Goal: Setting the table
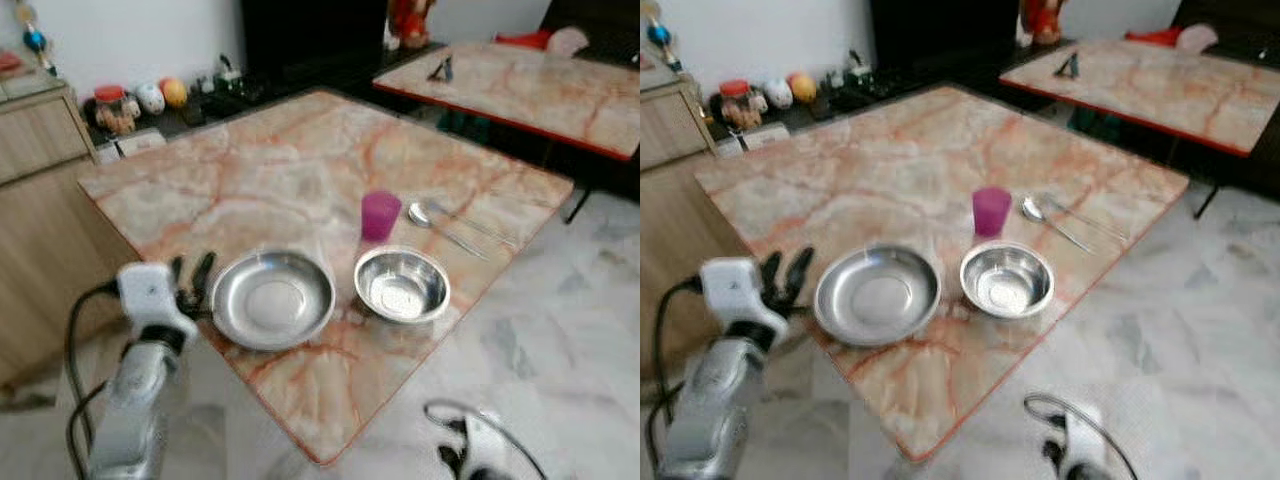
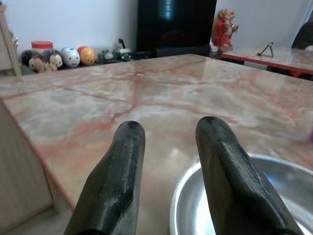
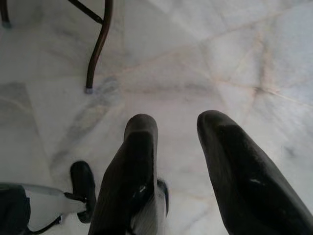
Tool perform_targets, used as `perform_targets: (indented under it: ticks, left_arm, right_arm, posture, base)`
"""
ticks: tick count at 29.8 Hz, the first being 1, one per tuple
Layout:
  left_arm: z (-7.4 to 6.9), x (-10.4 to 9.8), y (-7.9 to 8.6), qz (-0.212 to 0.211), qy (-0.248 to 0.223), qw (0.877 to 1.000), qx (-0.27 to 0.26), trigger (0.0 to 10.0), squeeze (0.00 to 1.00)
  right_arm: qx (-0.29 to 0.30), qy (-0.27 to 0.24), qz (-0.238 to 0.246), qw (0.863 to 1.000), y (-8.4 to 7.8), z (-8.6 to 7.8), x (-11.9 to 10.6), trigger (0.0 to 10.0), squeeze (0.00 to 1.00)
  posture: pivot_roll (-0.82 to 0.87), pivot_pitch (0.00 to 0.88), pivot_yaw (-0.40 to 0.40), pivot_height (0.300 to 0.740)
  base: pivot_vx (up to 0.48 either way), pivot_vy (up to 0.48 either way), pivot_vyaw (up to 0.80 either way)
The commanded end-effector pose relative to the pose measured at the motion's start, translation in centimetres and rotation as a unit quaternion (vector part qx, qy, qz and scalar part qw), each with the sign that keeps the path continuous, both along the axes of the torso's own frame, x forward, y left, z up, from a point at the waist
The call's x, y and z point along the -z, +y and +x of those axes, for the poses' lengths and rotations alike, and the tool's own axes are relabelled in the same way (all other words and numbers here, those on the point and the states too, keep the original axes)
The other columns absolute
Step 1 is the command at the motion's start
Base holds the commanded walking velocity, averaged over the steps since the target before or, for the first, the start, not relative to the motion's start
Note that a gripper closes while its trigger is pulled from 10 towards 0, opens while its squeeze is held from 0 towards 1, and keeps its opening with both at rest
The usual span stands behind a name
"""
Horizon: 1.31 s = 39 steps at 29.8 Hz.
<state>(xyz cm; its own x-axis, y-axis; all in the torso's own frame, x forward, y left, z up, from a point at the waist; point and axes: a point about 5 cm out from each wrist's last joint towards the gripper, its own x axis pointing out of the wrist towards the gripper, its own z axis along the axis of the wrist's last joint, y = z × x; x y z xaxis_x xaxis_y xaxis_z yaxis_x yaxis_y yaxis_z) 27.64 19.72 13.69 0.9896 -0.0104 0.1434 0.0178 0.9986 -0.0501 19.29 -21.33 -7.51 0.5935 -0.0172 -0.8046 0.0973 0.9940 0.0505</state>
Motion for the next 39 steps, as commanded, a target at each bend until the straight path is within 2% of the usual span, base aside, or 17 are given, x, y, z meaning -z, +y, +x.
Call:
perform_targets:
  ticks: [1, 5, 6, 7, 17, 19, 20, 23, 25, 28, 31, 32, 33, 34, 35, 39]
  left_arm:
    - [0.1, 0.0, -0.6, -0.003, 0.007, 1.000, 0.012, 10.0, 0.00]
    - [0.4, 0.2, -0.8, -0.021, 0.030, 0.999, 0.020, 10.0, 0.00]
    - [0.5, 0.3, -0.9, -0.029, 0.035, 0.999, 0.023, 10.0, 0.13]
    - [0.6, 0.2, -0.8, -0.040, 0.039, 0.998, 0.022, 10.0, 1.00]
    - [0.4, 0.2, -0.4, -0.069, 0.085, 0.994, 0.027, 10.0, 1.00]
    - [0.4, 0.3, 0.0, -0.098, 0.097, 0.990, 0.014, 10.0, 1.00]
    - [0.4, 0.3, 0.0, -0.098, 0.097, 0.990, 0.014, 10.0, 1.00]
    - [0.6, 0.4, 0.7, -0.146, 0.103, 0.984, -0.013, 10.0, 1.00]
    - [0.7, 0.5, 0.9, -0.157, 0.112, 0.981, -0.020, 10.0, 1.00]
    - [0.7, 1.2, 1.1, -0.149, 0.135, 0.979, -0.026, 10.0, 1.00]
    - [0.5, 1.5, 1.0, -0.121, 0.143, 0.982, -0.015, 10.0, 1.00]
    - [0.3, 1.4, 0.6, -0.098, 0.147, 0.984, -0.005, 10.0, 1.00]
    - [0.3, 1.4, 0.6, -0.098, 0.147, 0.984, -0.005, 10.0, 1.00]
    - [0.3, 1.4, 0.5, -0.089, 0.147, 0.985, -0.003, 10.0, 0.00]
    - [0.3, 1.5, 0.3, -0.072, 0.143, 0.987, 0.001, 10.0, 0.00]
    - [0.2, 1.7, 0.3, -0.057, 0.139, 0.989, -0.001, 10.0, 0.00]
  right_arm:
    - [0.008, 0.006, -0.009, 1.000, -0.9, -0.5, 0.1, 10.0, 0.00]
    - [0.008, 0.006, -0.009, 1.000, -0.9, -0.5, 0.1, 10.0, 0.00]
    - [0.008, 0.006, -0.009, 1.000, -0.9, -0.5, 0.1, 10.0, 0.00]
    - [0.007, 0.006, -0.009, 1.000, -0.9, -0.5, 0.1, 10.0, 0.00]
    - [0.006, 0.008, -0.010, 1.000, -0.9, -0.5, 0.1, 10.0, 0.00]
    - [0.005, 0.009, -0.010, 1.000, -0.9, -0.5, 0.1, 10.0, 0.00]
    - [0.005, 0.009, -0.010, 1.000, -0.9, -0.5, 0.1, 10.0, 0.00]
    - [0.005, 0.009, -0.009, 1.000, -0.9, -0.6, 0.1, 10.0, 0.00]
    - [0.004, 0.009, -0.009, 1.000, -0.9, -0.5, 0.1, 10.0, 0.00]
    - [0.004, 0.009, -0.009, 1.000, -0.9, -0.5, 0.1, 10.0, 0.00]
    - [0.004, 0.010, -0.009, 1.000, -0.9, -0.6, 0.1, 10.0, 0.00]
    - [0.004, 0.010, -0.008, 1.000, -0.9, -0.6, 0.1, 10.0, 0.00]
    - [0.004, 0.010, -0.008, 1.000, -0.9, -0.6, 0.1, 10.0, 0.00]
    - [0.003, 0.010, -0.009, 1.000, -0.9, -0.6, 0.1, 10.0, 0.00]
    - [0.003, 0.011, -0.009, 1.000, -0.9, -0.6, 0.1, 10.0, 0.00]
    - [0.002, 0.011, -0.008, 1.000, -0.9, -0.6, 0.1, 10.0, 0.00]
  posture:
    - [-0.02, 0.000, 0.003, 0.707]
    - [-0.01, 0.000, 0.003, 0.707]
    - [-0.02, 0.000, 0.004, 0.707]
    - [-0.02, 0.000, 0.006, 0.707]
    - [-0.01, 0.000, 0.007, 0.707]
    - [-0.01, 0.000, 0.007, 0.707]
    - [-0.01, 0.000, 0.007, 0.707]
    - [-0.01, 0.000, 0.006, 0.707]
    - [-0.01, 0.000, 0.005, 0.707]
    - [-0.01, 0.000, 0.007, 0.707]
    - [-0.01, 0.000, 0.007, 0.707]
    - [-0.01, 0.000, 0.005, 0.707]
    - [-0.01, 0.000, 0.005, 0.707]
    - [-0.01, 0.000, 0.005, 0.707]
    - [-0.01, 0.000, 0.006, 0.707]
    - [-0.01, 0.000, 0.006, 0.707]
  base:
    - [0.000, 0.000, 0.00]
    - [0.000, 0.000, 0.00]
    - [0.000, 0.000, 0.00]
    - [0.000, 0.000, 0.00]
    - [0.000, 0.000, 0.00]
    - [0.000, 0.000, 0.00]
    - [0.000, 0.000, 0.00]
    - [0.000, 0.000, 0.00]
    - [0.000, 0.000, 0.00]
    - [0.000, 0.000, 0.00]
    - [0.000, 0.000, 0.00]
    - [0.000, 0.000, 0.00]
    - [0.000, 0.000, 0.00]
    - [0.000, 0.000, 0.00]
    - [0.000, 0.000, 0.00]
    - [0.000, 0.000, 0.00]
